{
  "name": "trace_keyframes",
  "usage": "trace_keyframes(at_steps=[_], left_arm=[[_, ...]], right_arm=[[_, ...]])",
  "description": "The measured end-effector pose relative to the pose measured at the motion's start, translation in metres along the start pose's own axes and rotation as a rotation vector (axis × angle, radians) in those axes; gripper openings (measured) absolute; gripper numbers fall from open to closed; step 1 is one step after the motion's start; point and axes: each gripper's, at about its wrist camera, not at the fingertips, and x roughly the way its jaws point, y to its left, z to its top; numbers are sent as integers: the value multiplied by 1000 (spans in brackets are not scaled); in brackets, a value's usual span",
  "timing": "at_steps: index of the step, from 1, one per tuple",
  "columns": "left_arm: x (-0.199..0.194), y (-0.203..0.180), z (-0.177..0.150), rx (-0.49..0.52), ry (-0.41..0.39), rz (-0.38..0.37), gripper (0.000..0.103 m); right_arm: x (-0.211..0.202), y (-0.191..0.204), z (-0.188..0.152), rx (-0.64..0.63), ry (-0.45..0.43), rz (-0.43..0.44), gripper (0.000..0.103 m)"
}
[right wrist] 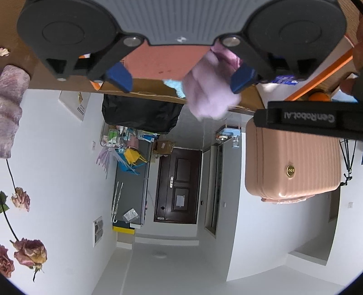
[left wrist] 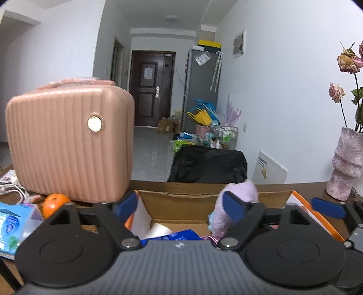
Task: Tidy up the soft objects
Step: 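Lower the wedge and towel roll into the box and open both grippers, then lift both open grippers out of the box and back away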
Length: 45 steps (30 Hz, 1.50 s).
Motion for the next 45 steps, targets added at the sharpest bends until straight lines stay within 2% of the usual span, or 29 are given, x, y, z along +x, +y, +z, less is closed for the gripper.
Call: trace_keyframes(at_steps=[1,2,11,23,45], left_arm=[[-2,1,1,0,-7,13,102],[-4,1,1,-3,-15,27,103],[-11,11,3,-2,-14,76,103],[-33,10,-1,22,-35,98,103],[-130,2,-17,23,-79,94,103]], right_arm=[[-1,0,0,-3,-4,-5,103],[-2,-1,0,-5,-6,-9,103],[-9,-10,2,15,-8,-6,103],[-23,-13,3,21,-12,-2,103],[-121,-20,-7,53,-51,3,103]])
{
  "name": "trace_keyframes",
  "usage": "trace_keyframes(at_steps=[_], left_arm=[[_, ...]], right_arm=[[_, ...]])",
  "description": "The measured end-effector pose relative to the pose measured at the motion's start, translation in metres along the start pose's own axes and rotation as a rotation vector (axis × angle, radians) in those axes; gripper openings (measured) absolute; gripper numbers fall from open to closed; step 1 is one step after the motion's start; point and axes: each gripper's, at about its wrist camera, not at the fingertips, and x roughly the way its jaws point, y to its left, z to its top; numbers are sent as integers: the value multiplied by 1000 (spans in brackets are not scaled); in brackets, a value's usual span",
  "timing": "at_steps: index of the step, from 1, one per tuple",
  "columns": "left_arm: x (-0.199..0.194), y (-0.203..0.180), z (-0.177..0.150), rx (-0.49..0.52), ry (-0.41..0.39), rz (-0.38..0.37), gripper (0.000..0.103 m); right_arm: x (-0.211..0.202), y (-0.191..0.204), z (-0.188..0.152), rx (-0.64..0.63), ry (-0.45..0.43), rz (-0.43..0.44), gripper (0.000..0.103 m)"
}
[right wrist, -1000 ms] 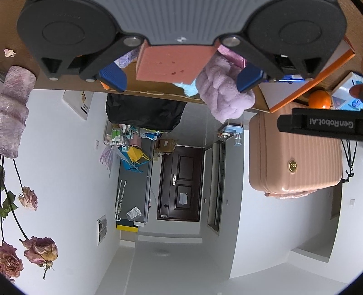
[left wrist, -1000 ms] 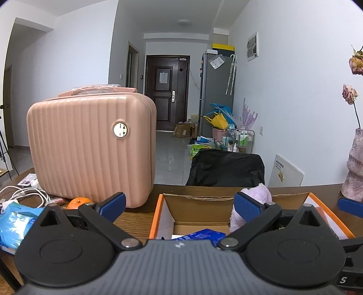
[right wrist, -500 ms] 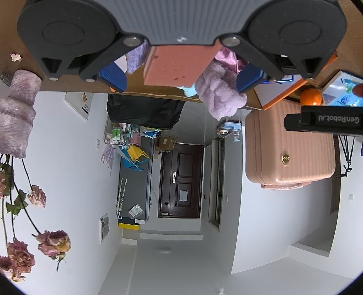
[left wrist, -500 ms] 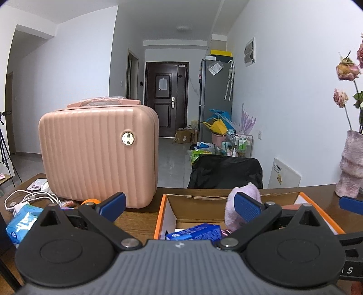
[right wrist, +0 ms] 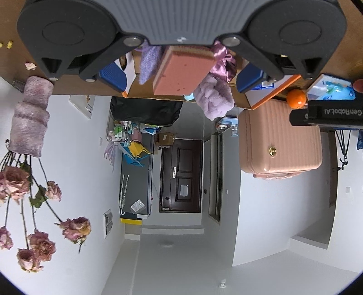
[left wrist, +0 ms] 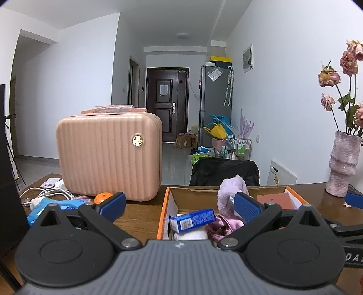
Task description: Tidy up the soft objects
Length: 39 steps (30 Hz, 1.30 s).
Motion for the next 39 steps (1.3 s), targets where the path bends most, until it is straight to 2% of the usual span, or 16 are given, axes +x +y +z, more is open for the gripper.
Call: trace_keyframes(at_steps=[8,13,20,33,39], left_arm=[[-46,-1,-13,11,-12,-8,103],[-90,-1,-24,2,-36,-25,103],[-153,0,-57,10,-60,-36,103],[-220,11,-103,38,-54,-23,103],[-239,15,-122,44,-27,-18,103]], right_arm=[[-52,-2,-9,25,-30,-7,103],[-90,1,-18,25,-59,3,103],[-151,1,-39,26,-93,21,103],[-233,-1,-89,31,-49,6,103],[-259,1,-104,37,-34,2,103]])
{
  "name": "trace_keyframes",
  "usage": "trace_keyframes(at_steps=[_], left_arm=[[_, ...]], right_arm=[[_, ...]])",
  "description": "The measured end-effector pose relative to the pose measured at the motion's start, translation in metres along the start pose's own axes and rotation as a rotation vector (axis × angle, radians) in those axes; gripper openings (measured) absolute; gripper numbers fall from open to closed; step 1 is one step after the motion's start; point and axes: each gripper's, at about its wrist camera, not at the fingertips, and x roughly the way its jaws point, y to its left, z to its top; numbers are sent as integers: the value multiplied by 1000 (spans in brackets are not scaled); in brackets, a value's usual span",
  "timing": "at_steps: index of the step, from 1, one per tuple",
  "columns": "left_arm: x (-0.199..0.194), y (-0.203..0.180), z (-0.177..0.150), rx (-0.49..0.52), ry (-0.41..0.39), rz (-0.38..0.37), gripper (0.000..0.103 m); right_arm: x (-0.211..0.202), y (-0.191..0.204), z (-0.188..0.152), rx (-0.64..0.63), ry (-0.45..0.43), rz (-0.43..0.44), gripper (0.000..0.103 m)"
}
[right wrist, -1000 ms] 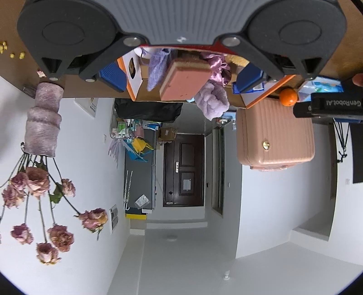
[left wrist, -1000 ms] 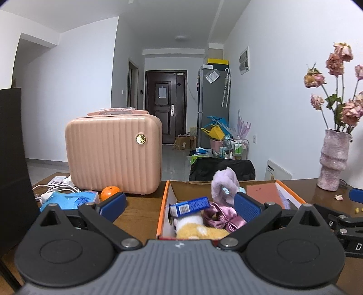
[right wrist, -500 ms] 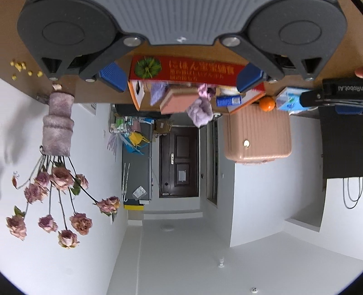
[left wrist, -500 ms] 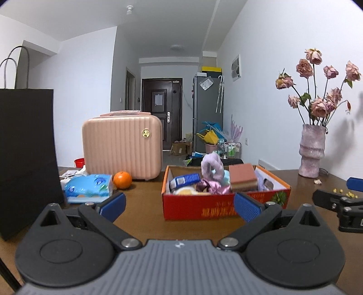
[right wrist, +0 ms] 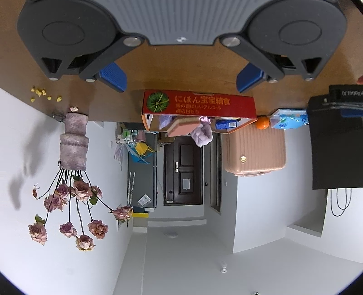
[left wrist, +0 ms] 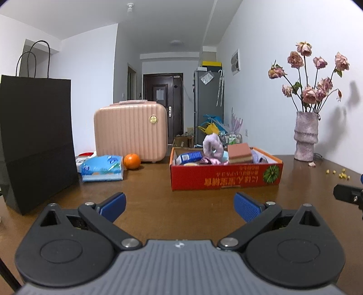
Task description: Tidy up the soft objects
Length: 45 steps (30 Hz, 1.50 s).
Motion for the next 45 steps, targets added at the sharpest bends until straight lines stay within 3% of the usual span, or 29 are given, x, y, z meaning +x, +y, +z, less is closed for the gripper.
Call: trace_keyframes(at_steps=[12,45], left_arm=[[-18,4,-4,-25,-23,-12,103],[-23,6,-3,-25,-44,-9,103]], right_arm=[[-19,0,-5,15,-10,-15,103],[-19,5,-3,17,-10,7,103]])
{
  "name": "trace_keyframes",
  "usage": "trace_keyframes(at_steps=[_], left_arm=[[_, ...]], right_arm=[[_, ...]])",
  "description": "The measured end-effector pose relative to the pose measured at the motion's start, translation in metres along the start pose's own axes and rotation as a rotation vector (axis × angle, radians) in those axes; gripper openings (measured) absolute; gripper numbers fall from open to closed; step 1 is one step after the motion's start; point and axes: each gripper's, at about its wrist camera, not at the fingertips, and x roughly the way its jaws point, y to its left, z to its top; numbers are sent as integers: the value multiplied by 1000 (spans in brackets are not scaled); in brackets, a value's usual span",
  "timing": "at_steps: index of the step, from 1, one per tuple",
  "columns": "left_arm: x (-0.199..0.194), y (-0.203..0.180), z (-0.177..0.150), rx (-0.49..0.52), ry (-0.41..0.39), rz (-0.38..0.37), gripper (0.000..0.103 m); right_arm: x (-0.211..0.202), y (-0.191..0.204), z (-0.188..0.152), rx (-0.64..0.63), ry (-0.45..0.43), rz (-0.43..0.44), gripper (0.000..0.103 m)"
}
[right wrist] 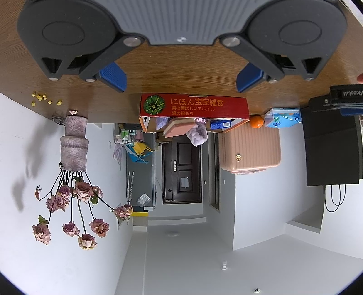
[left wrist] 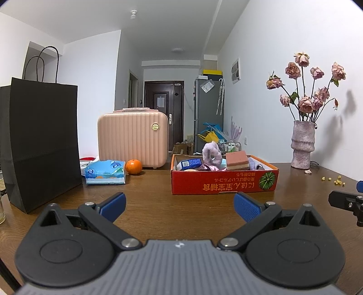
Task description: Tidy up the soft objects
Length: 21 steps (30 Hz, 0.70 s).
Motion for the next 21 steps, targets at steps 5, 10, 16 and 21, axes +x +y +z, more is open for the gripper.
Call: trace_keyframes(at_steps=[5,10,16,21], left_arm=[[0,0,0,-1,0,1,103],[-1,0,-1,3,-3,-4,103],[-1,-2,-2,16,-6,-11,103],[-1,-3,-3,22,-6,-17,103]], right_arm=[[0,0,0,0,1,0,103],[0,0,0,0,1,0,103],[2,2,-2,0,11,2,103],[4,3,-1,0,15,4,103]])
